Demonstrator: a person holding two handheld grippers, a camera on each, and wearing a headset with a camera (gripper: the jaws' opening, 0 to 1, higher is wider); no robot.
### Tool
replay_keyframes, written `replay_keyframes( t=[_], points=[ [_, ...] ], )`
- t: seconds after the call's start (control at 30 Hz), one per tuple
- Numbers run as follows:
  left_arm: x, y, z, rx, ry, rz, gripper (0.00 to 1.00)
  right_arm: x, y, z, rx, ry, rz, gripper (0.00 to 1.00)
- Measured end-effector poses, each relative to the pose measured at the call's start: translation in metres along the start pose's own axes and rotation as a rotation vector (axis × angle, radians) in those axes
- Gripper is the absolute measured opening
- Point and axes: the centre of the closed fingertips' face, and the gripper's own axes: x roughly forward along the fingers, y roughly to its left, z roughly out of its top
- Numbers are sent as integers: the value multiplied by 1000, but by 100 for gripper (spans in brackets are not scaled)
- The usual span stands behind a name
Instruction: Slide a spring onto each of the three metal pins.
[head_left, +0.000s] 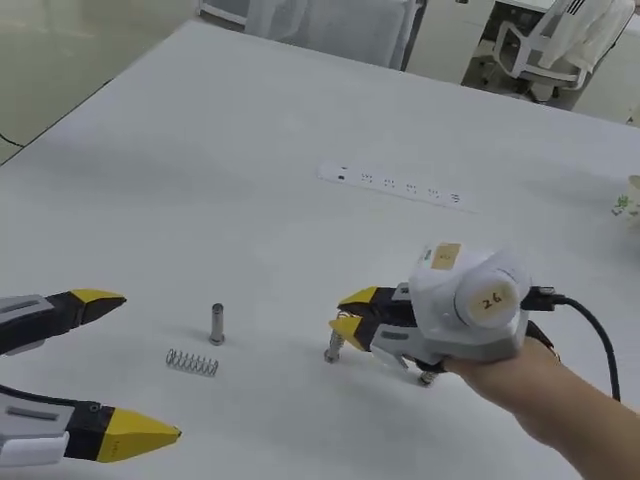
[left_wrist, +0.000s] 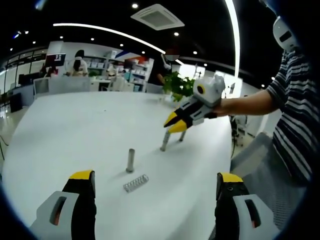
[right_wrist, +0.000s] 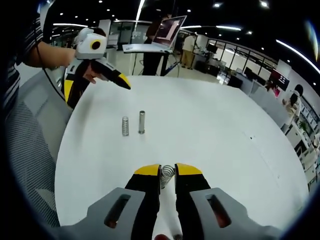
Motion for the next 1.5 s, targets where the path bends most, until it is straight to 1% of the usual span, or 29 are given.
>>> replay_keyframes(
  t=[0.07, 0.33, 0.37, 0.43, 0.73, 0.8, 0.93, 1.03, 1.17, 1.33, 1.37, 1.43, 1.5],
  points=[
    [0, -1, 0, 0, 2, -1, 98, 4, 1, -7, -1, 24, 5, 8],
    [-2, -1, -2, -4, 5, 3, 98, 10, 5, -20, -5, 50, 12, 8],
    [-2, -1, -2, -5, 4, 2, 98, 9, 4, -18, 0, 27, 5, 8],
    [-2, -1, -2, -3, 5, 3, 98, 8, 4, -18, 21, 28, 5, 8],
    [-1, -2, 0, 0, 7, -2, 97, 8, 3, -16, 40, 24, 2, 9],
    [0, -2, 1, 1, 7, -2, 97, 8, 3, -14, 46, 10, 2, 12],
    [-2, -2, 4, 4, 4, -1, 97, 5, 1, -13, 33, 14, -10, 15],
    [-3, 0, 6, 6, 0, 3, 97, -2, 1, -7, 54, -14, -21, 16],
    [-4, 0, 7, 8, -2, 6, 97, -15, 2, 2, 100, -74, -34, 16],
    [-3, 1, 7, 8, -2, 7, 97, -34, 4, 9, 193, -157, -45, 16],
    [-3, 0, 7, 7, -2, 6, 97, -37, 5, 9, 204, -165, -45, 16],
    [-2, 0, 6, 7, -1, 4, 97, -43, 7, 6, 219, -164, -54, 15],
    [0, -1, 5, 8, 3, 2, 97, -47, 12, 4, 243, -172, -53, 15]
  ],
)
